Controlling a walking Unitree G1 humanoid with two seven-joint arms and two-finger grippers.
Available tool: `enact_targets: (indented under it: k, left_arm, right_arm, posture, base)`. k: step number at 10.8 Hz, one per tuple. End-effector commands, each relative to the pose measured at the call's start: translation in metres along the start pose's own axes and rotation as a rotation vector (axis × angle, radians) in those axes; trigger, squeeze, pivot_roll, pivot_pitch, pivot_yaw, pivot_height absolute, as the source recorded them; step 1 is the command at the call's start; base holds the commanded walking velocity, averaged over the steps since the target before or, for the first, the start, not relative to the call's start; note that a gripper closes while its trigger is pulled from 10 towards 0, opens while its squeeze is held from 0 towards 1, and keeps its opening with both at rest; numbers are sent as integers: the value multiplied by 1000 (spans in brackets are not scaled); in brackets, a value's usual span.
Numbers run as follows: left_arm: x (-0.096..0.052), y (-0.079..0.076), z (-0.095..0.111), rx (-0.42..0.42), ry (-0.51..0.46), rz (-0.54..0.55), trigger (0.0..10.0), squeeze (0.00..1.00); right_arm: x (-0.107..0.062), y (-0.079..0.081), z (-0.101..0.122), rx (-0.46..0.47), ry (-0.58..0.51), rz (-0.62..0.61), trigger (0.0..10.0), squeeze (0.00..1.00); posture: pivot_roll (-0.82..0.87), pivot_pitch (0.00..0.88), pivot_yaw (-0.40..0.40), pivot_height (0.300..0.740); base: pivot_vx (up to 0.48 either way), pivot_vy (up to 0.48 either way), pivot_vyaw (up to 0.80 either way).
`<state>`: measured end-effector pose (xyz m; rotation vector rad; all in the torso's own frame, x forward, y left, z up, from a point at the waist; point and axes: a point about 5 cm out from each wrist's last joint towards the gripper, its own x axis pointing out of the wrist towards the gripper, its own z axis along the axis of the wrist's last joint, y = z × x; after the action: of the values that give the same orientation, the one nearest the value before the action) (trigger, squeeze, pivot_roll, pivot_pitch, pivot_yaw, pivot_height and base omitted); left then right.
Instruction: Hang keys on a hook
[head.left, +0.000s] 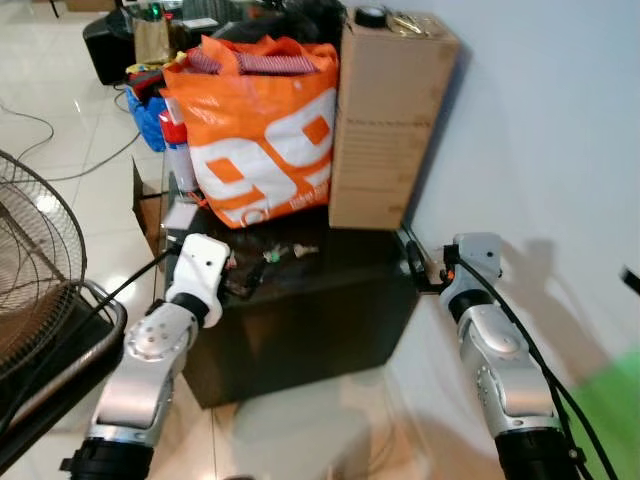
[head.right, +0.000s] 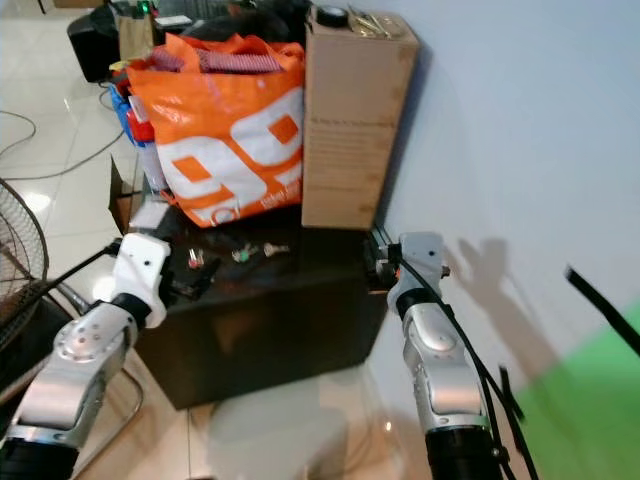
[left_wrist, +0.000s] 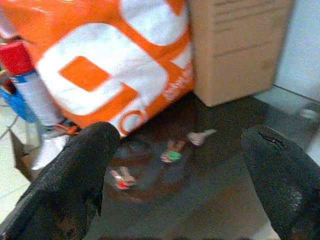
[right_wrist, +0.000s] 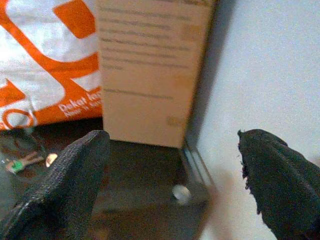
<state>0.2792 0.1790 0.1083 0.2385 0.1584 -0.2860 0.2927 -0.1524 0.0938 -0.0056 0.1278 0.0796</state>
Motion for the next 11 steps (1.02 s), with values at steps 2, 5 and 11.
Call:
enact_targets:
  k: [2,5,11]
  left_arm:
    - [-2,6,1,23,-3,22,10000,24]
    - [-1,4,2,26,-6,14,10000,27]
    - [0,3,3,27,-8,10,10000,27]
  right_arm:
    - [2,7,2,-9,-10,16,10000,1000]
    - [2,6,2,-19,-9,20,10000,1000]
    - [5,9,1,-61,-5,61,10000,1000]
  posture:
    - [31,0,-50,740]
    - [30,0,-50,740]
    - [37,0,-54,740]
  base:
    - [386,0,0]
    - [382,0,0]
    - [381,0,400]
